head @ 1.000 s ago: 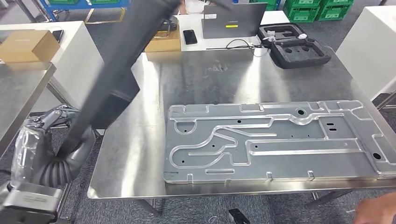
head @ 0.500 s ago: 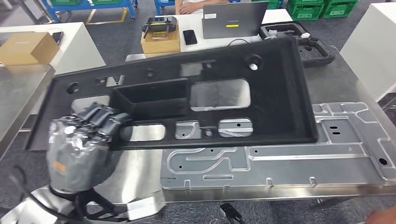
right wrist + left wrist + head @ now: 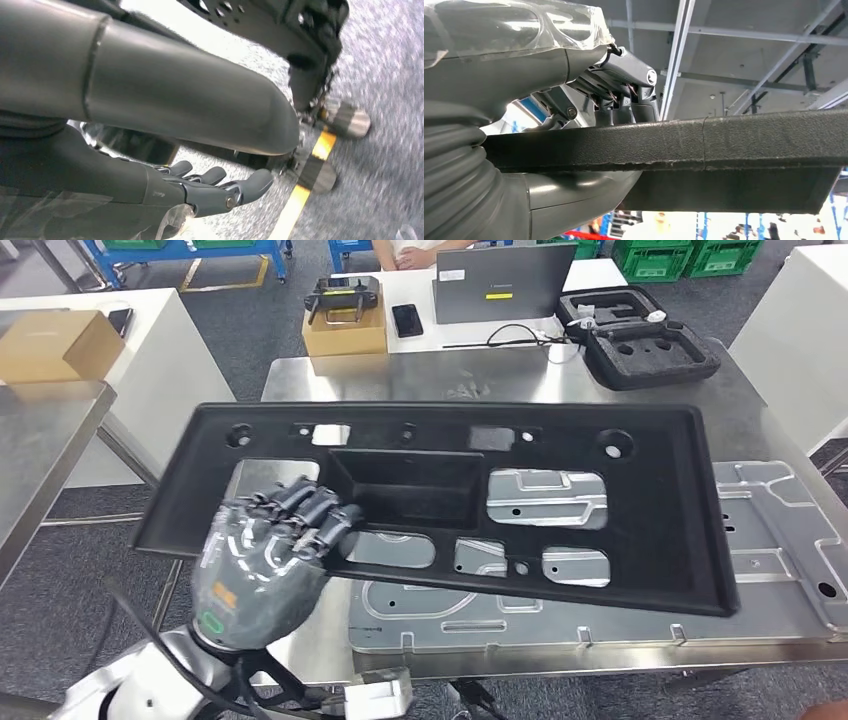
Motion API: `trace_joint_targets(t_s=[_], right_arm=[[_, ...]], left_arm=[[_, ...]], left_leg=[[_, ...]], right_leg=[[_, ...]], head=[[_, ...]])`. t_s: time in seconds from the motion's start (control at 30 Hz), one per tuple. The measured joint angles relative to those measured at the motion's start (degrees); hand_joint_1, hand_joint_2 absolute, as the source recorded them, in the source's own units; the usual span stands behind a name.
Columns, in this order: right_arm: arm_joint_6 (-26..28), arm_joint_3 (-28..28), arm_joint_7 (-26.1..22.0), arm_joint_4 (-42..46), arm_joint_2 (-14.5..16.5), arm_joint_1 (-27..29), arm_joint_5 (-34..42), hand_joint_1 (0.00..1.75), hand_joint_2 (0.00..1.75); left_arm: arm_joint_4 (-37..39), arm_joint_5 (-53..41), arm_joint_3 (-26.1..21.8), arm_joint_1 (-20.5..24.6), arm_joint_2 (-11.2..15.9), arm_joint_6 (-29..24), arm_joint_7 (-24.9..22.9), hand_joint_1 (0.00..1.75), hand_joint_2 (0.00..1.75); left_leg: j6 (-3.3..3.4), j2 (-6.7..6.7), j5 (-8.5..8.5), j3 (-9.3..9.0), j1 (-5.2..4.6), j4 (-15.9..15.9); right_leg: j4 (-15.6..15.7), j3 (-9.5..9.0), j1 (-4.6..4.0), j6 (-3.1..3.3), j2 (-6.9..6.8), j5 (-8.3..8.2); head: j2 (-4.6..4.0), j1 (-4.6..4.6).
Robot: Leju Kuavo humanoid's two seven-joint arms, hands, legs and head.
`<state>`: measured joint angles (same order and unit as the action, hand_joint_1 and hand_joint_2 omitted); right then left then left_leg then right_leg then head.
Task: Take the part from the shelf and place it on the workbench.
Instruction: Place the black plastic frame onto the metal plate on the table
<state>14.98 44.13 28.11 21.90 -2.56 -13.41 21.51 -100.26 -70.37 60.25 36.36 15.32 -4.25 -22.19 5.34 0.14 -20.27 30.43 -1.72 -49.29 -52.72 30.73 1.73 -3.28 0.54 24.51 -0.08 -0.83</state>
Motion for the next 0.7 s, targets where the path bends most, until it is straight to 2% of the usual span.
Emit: trace_joint_targets(t_s=[0.03, 0.07, 0.13, 0.17, 0.2, 0.23, 0.27, 0.3, 0.33, 0.37, 0.43, 0.5, 0.57, 0.63, 0.67, 0.7], right_arm=[[-0.1, 0.2, 0.0, 0.0, 0.1, -0.1, -0.1, 0.0, 0.0], [-0.3, 0.3, 0.0, 0.0, 0.1, -0.1, -0.2, 0.0, 0.0], [-0.4, 0.5, 0.0, -0.2, 0.3, -0.2, -0.4, 0.0, 0.0], [-0.4, 0.6, 0.0, -0.2, 0.3, -0.2, -0.6, 0.0, 0.0], [-0.4, 0.8, 0.0, -0.3, 0.3, -0.3, -0.6, 0.0, 0.0], [-0.5, 0.9, 0.0, -0.3, 0.3, -0.3, -0.8, 0.0, 0.0], [-0.7, 1.1, 0.0, -0.3, 0.4, -0.3, -0.9, 0.0, 0.0], [-0.9, 1.3, 0.0, -0.3, 0.6, -0.4, -1.1, 0.0, 0.0], [-1.1, 1.5, 0.0, -0.4, 0.8, -0.5, -1.3, 0.0, 0.0], [-1.4, 1.7, 0.0, -0.4, 1.1, -0.7, -1.5, 0.0, 0.0], [-1.8, 2.0, 0.0, -0.5, 1.7, -1.1, -1.9, 0.0, 0.0], [-2.3, 2.4, 0.0, -0.6, 2.2, -1.5, -2.2, 0.0, 0.0], [-2.5, 2.8, 0.0, -0.6, 2.5, -1.8, -2.4, 0.0, 0.0], [-2.6, 3.1, 0.0, -0.8, 2.7, -2.0, -2.6, 0.0, 0.0], [-2.7, 3.3, 0.0, -0.9, 2.7, -2.1, -2.7, 0.0, 0.0], [-2.9, 3.4, 0.0, -0.9, 2.8, -2.2, -2.8, 0.0, 0.0]], left_arm=[[0.7, 0.3, 0.4, 0.1, -0.8, -0.1, 0.1, 1.75, 1.75], [1.5, 0.8, 0.8, 0.2, -1.7, -0.2, 0.0, 1.75, 1.75], [3.5, 2.0, 1.6, 0.3, -3.2, -0.5, -0.3, 1.75, 1.75], [4.6, 2.7, 1.9, 0.3, -4.0, -0.7, -0.5, 1.75, 1.75], [5.7, 3.2, 2.2, 0.3, -4.7, -0.9, -0.7, 1.75, 1.75], [6.7, 3.7, 2.4, 0.4, -5.4, -1.1, -0.9, 1.75, 1.75], [7.6, 4.2, 2.7, 0.5, -6.0, -1.1, -1.0, 1.75, 1.75], [8.6, 4.7, 2.8, 0.8, -6.5, -1.1, -1.0, 1.75, 1.75], [9.6, 5.2, 3.0, 1.2, -7.0, -0.9, -1.1, 1.75, 1.75], [10.5, 5.8, 3.2, 1.8, -7.5, -0.5, -1.2, 1.75, 1.75], [12.7, 7.0, 3.6, 3.1, -8.2, 0.8, -1.8, 1.75, 1.75], [14.7, 8.5, 3.9, 4.2, -8.6, 2.2, -2.6, 1.75, 1.75], [16.6, 9.7, 3.9, 5.3, -8.9, 3.1, -3.2, 1.75, 1.75], [18.8, 10.6, 4.0, 6.2, -9.1, 3.8, -3.8, 1.75, 1.75], [19.8, 11.0, 4.0, 6.4, -9.2, 4.1, -4.1, 1.75, 1.75], [20.8, 11.4, 4.1, 6.5, -9.2, 4.3, -4.4, 1.75, 1.75]], left_leg=[[-0.13, 0.07, 0.25, -0.42, 0.23, 0.6], [-0.25, 0.11, 0.36, -0.61, 0.4, 0.8], [-0.17, 0.07, 0.26, -0.6, 0.43, 0.8], [-0.18, 0.01, 0.17, -0.58, 0.48, 0.7], [-0.28, -0.07, 0.02, -0.58, 0.6, 0.5], [-0.5, -0.18, -0.25, -0.58, 0.82, 0.1], [-0.87, -0.26, -0.68, -0.52, 1.03, -0.5], [-1.35, -0.34, -1.25, -0.31, 1.05, -1.3], [-1.72, -0.38, -1.83, -0.03, 1.06, -2.2], [-1.99, -0.4, -2.27, 0.25, 0.93, -2.9], [-2.16, -0.4, -2.66, 0.53, 0.96, -3.5], [-2.57, -0.37, -3.56, 0.99, 1.18, -4.7], [-3.29, -0.31, -6.55, 3.43, 1.51, -10.3], [-3.76, -0.28, -10.15, 7.55, 1.8, -18.9], [-3.78, -0.28, -10.91, 9.05, 1.86, -21.8], [-3.61, -0.28, -10.58, 9.57, 1.83, -22.5]], right_leg=[[-2.1, 0.91, -0.13, -0.11, -0.02, 1.29], [-5.8, 2.7, -0.17, -0.19, -0.05, 3.14], [-14.4, 7.26, -0.19, -0.45, -0.04, 6.49], [-16.8, 8.75, -0.15, -0.66, -0.06, 6.87], [-16.6, 8.94, -0.08, -0.9, -0.08, 6.03], [-13.8, 7.74, 0.07, -1.2, -0.12, 4.11], [-9.3, 5.63, 0.31, -1.62, -0.2, 1.78], [-5.4, 3.66, 0.49, -2.0, -0.16, 0.12], [-2.5, 2.28, 0.68, -2.01, -0.06, -0.96], [-1.2, 1.7, 0.8, -1.82, 0.07, -1.26], [-1.3, 1.89, 0.84, -0.94, 0.3, -1.11], [-1.3, 1.91, 0.87, -0.42, 0.32, -1.16], [-1.3, 1.93, 0.95, -0.07, 0.29, -1.24], [-1.3, 1.98, 0.96, 0.01, 0.23, -1.23], [-1.3, 1.97, 0.93, 0.02, 0.24, -1.21], [-1.3, 1.94, 0.88, 0.04, 0.31, -1.18]], head=[[0.01, 0.06], [0.01, 0.14], [0.01, 0.23], [0.01, 0.24], [0.01, 0.25], [0.01, 0.25], [0.01, 0.27], [0.01, 0.34], [0.01, 0.36], [0.01, 0.35], [0.01, 0.25], [0.01, 0.18], [0.01, 0.09], [0.01, 0.04], [0.01, 0.04], [0.01, 0.04]])
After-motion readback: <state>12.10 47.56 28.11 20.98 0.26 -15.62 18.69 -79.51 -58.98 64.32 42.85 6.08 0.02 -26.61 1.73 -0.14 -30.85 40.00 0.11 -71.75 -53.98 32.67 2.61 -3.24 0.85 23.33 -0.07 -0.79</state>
